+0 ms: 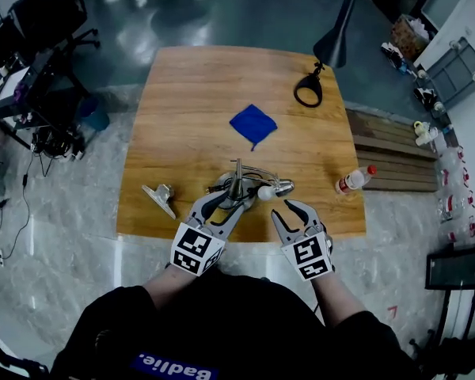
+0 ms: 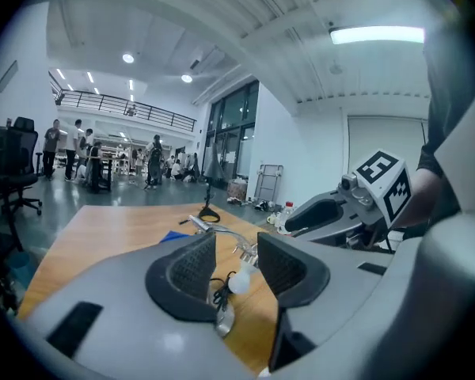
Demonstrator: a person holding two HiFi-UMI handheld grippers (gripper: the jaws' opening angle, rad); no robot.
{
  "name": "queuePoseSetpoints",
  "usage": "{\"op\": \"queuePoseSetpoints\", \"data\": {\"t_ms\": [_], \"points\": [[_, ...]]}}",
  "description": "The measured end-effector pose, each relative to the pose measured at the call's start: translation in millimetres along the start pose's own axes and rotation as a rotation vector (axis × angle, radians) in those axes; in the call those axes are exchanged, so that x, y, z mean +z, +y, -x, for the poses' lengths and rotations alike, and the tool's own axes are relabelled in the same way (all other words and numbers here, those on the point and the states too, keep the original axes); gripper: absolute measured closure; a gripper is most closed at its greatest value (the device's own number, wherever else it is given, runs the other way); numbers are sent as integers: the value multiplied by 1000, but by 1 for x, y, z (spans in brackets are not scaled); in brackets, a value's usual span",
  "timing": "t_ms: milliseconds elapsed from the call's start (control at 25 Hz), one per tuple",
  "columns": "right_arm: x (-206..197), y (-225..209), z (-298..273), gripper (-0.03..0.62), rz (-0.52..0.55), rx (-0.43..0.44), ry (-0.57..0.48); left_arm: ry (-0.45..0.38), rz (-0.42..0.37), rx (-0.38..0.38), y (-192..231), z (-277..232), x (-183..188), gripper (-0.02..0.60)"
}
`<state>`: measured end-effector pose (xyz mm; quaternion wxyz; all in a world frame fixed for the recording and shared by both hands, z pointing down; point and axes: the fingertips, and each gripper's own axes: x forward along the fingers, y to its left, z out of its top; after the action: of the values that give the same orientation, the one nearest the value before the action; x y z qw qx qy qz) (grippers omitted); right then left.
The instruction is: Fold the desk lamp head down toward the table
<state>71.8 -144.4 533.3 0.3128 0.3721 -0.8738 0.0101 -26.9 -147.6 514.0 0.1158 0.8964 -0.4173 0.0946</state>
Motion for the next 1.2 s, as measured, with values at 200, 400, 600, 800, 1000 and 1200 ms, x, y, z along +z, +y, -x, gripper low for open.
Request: {"op": "queuePoseSetpoints", "data": {"t_ms": [200, 400, 600, 800, 1000, 1200], "points": [[-7, 13, 50, 457, -77, 117, -112, -36, 19, 87, -66, 23, 13, 425], [-12, 27, 100, 458, -121, 215, -176, -56, 36, 138, -120, 43, 27, 425], [5, 50, 130, 459, -177, 256, -241, -72, 23, 108, -149, 64, 35, 426], [27, 69, 155, 559, -251, 256, -342, -75, -13, 54, -168, 93, 46, 513], [49, 74, 169, 579, -236, 221, -402, -123, -29, -9, -172, 106, 60, 572], [59, 88, 175, 588, -251, 211, -414, -138, -35, -61, -174, 117, 63, 572]]}}
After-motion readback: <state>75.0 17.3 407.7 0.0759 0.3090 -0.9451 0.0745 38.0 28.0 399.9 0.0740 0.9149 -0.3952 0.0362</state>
